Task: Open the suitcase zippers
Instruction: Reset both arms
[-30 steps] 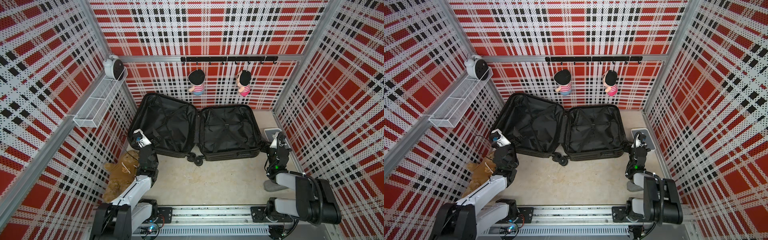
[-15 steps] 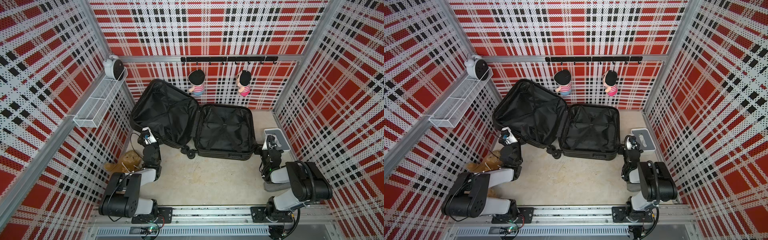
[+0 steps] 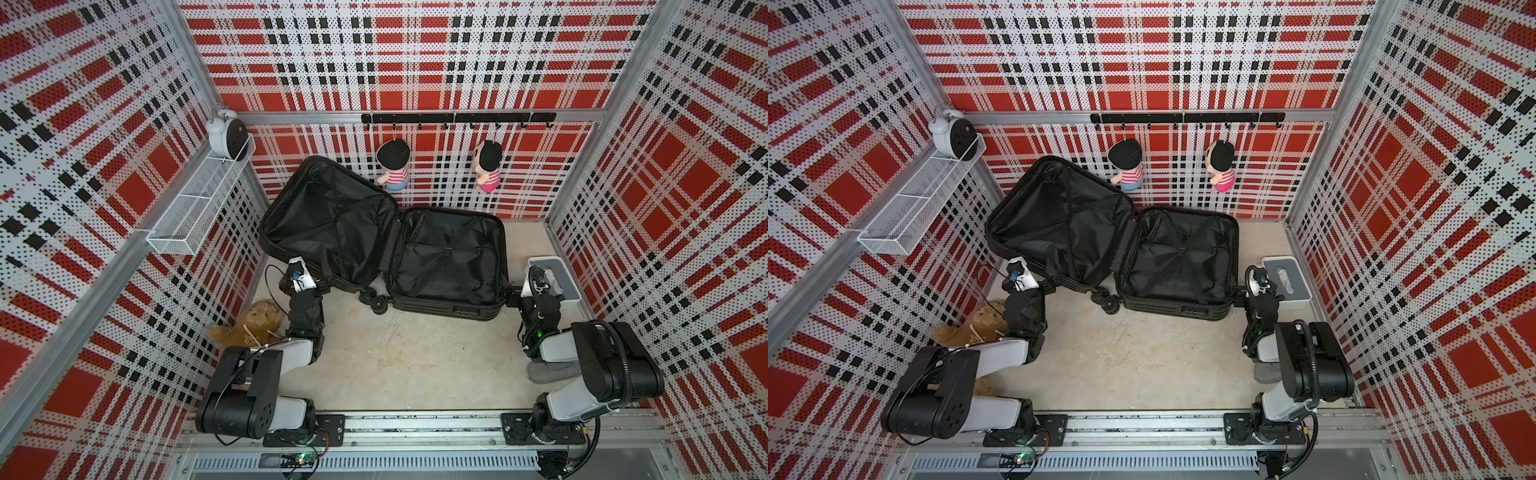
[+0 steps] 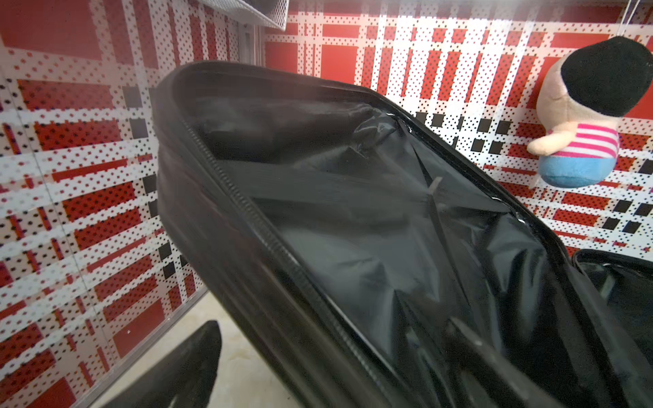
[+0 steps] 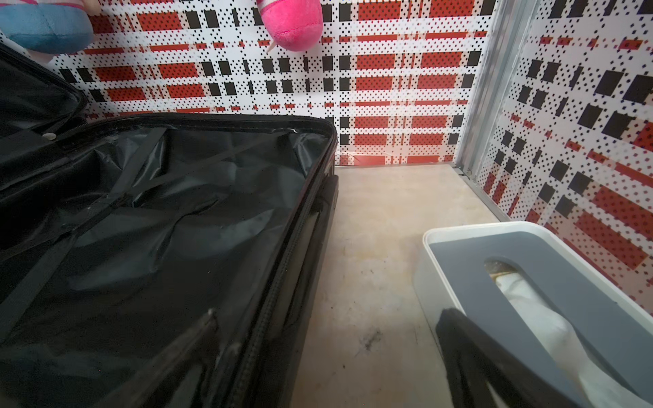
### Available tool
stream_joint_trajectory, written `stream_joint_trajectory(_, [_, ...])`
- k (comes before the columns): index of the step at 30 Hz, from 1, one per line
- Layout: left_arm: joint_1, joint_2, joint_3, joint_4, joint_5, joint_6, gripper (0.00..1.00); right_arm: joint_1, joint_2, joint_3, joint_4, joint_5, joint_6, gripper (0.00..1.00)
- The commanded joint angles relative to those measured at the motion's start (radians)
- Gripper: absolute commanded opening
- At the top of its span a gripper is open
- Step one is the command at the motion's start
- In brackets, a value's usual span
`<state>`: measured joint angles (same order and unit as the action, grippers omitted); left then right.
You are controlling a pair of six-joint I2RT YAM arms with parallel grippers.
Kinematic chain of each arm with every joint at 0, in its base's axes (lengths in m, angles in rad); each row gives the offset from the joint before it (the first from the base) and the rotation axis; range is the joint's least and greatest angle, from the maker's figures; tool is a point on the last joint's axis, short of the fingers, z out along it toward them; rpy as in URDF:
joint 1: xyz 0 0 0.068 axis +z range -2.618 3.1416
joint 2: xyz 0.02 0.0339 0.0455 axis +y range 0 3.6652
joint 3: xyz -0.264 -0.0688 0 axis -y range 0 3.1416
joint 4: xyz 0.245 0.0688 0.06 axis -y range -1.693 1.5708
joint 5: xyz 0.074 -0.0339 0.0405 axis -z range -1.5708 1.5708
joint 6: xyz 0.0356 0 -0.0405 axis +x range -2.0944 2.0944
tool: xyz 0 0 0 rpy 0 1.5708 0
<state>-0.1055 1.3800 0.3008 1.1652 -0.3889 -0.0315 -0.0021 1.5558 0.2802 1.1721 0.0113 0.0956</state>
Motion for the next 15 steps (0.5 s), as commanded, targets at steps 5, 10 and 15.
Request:
stream_joint_trajectory(5, [0.009, -0.012, -0.145, 0.109, 0.052, 0.064, 0.98, 0.002, 0.014, 0.013, -0.022, 0.006, -0.028, 1.0])
stream_joint_trajectory(10, [0.071, 0.185, -0.204, 0.436, 0.206, 0.031, 0.98, 0.002, 0.014, 0.013, -0.022, 0.006, -0.028, 1.0])
stream_joint_trajectory(15, [0.062, 0.187, -0.185, 0.397, 0.205, 0.042, 0.98, 0.002, 0.014, 0.014, -0.023, 0.006, -0.028, 1.0])
